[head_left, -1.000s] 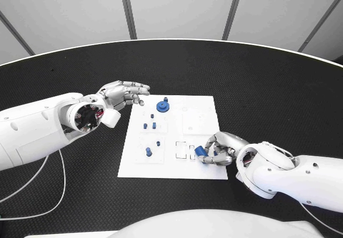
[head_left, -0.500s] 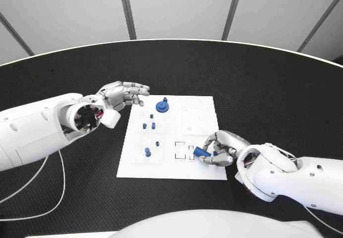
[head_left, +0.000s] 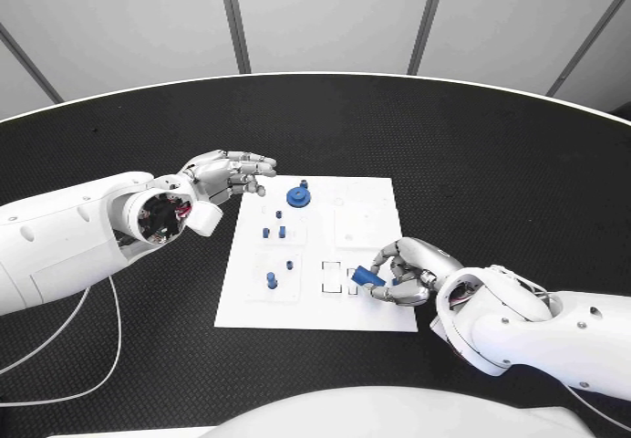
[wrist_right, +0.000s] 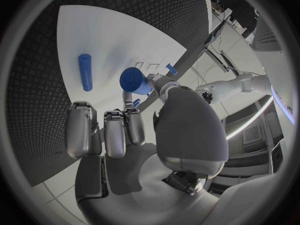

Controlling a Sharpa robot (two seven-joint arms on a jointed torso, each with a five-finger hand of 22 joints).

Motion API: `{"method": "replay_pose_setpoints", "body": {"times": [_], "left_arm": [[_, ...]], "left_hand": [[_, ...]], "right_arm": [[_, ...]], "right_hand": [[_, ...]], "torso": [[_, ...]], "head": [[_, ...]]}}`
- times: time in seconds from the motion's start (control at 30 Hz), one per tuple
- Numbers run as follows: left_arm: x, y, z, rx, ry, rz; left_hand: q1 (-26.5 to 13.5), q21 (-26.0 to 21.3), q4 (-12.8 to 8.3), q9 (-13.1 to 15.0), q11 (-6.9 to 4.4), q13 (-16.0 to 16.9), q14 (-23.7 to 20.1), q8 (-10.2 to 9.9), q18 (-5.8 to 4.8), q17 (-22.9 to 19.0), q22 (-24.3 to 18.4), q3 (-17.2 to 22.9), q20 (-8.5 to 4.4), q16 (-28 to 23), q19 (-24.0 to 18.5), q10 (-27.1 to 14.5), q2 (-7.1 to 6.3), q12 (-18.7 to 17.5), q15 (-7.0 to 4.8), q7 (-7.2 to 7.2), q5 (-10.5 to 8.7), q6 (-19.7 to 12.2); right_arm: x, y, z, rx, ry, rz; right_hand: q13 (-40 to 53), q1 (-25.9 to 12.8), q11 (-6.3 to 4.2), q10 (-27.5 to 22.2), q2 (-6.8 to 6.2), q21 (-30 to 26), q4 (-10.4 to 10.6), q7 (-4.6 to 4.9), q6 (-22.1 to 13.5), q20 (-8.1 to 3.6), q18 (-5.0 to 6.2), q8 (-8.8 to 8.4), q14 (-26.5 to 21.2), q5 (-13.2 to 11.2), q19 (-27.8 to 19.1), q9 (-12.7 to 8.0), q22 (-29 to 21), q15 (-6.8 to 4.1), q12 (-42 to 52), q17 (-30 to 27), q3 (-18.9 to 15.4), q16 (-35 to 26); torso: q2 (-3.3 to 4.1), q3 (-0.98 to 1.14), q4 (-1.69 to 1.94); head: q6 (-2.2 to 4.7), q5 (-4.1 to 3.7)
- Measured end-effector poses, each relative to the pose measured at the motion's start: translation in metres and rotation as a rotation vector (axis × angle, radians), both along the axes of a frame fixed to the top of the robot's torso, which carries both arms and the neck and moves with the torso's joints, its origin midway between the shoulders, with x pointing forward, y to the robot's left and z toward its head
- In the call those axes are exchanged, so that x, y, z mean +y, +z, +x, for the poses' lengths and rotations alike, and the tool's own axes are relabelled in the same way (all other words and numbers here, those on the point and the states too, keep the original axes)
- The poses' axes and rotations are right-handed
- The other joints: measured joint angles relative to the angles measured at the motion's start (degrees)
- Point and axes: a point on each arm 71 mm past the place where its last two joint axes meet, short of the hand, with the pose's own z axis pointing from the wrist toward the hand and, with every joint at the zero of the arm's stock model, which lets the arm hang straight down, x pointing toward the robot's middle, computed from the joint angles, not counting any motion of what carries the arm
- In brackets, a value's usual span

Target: Assemble the parts on the task board

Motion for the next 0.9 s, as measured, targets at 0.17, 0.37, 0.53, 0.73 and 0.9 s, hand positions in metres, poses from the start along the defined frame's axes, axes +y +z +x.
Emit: {"method": "replay_pose_setpoints", "body": {"times": [0.17,0.37,0.53,0.73,0.9], "left_arm": [[0.000,0.000,0.000,0.000,0.000,0.000],[-0.001,0.000,0.000,0.000,-0.003,-0.001],[-0.002,0.000,0.000,0.000,-0.005,-0.002],[-0.003,0.000,-0.001,0.000,-0.007,-0.002],[-0.003,0.000,-0.001,0.001,-0.006,-0.002]], "left_hand": [[0.00,0.00,0.00,0.00,0.00,-0.01,0.00,0.00,0.00,0.00,0.00,0.00,0.00,0.00,0.00,0.00,0.00,0.00,0.00,0.00,0.00,0.00],[0.00,0.00,0.00,0.00,0.00,-0.01,0.00,0.00,0.00,0.00,0.00,0.00,0.00,0.00,0.00,0.00,0.00,0.00,0.00,0.00,0.00,0.00],[0.00,0.00,0.00,0.00,0.00,-0.01,0.00,0.00,0.00,0.01,-0.04,0.00,0.00,0.00,0.00,0.00,0.00,0.00,0.00,0.00,0.00,0.00],[0.00,0.00,0.00,0.00,0.00,-0.01,0.00,0.00,0.00,0.01,-0.04,0.00,0.00,0.00,0.00,0.00,0.00,0.00,0.00,0.00,0.00,0.00],[0.00,0.00,0.00,0.00,0.00,-0.01,0.00,0.00,0.00,0.01,-0.03,0.00,0.00,0.00,0.00,0.00,0.00,-0.01,0.00,0.00,0.00,0.00]], "right_arm": [[0.008,0.002,0.002,-0.015,0.011,0.018],[0.022,0.003,0.009,-0.033,0.032,0.038],[0.033,-0.003,0.017,-0.007,0.044,0.042],[0.044,-0.010,0.024,0.021,0.061,0.029],[0.046,-0.013,0.027,0.033,0.064,0.018]], "right_hand": [[0.00,-0.37,0.00,0.00,-0.22,0.00,-0.15,0.00,0.00,0.00,0.01,0.52,0.00,0.00,0.00,0.00,0.00,0.00,0.00,0.00,0.15,0.00],[-0.01,-0.37,0.00,0.00,-0.22,0.22,-0.14,0.00,0.00,0.00,0.00,0.66,0.00,0.00,0.00,0.00,0.00,0.00,0.00,-0.01,0.16,0.00],[-0.01,-0.53,0.00,0.00,-0.37,0.22,0.09,0.00,0.00,-0.12,0.00,0.89,0.00,-0.01,0.12,0.00,0.00,0.01,0.00,-0.01,0.40,0.00],[-0.01,-1.72,0.00,0.00,-0.22,0.22,0.33,-0.01,0.00,-0.20,0.00,0.93,0.00,-0.02,0.21,0.00,0.00,0.01,0.00,-0.01,0.63,0.00],[-0.02,-3.32,-0.44,0.02,0.17,0.22,0.73,0.01,0.02,-0.20,0.01,1.70,0.21,-0.07,0.20,0.09,0.00,-0.22,0.00,-0.01,1.02,0.00]], "torso": [[0.02,0.00,0.03],[0.08,-0.03,0.14],[0.10,-0.10,0.18],[0.12,-0.14,0.21],[0.12,-0.14,0.20]], "head": [[0.10,0.07],[0.24,0.12],[0.30,0.12],[0.31,0.19],[0.28,0.30]]}}
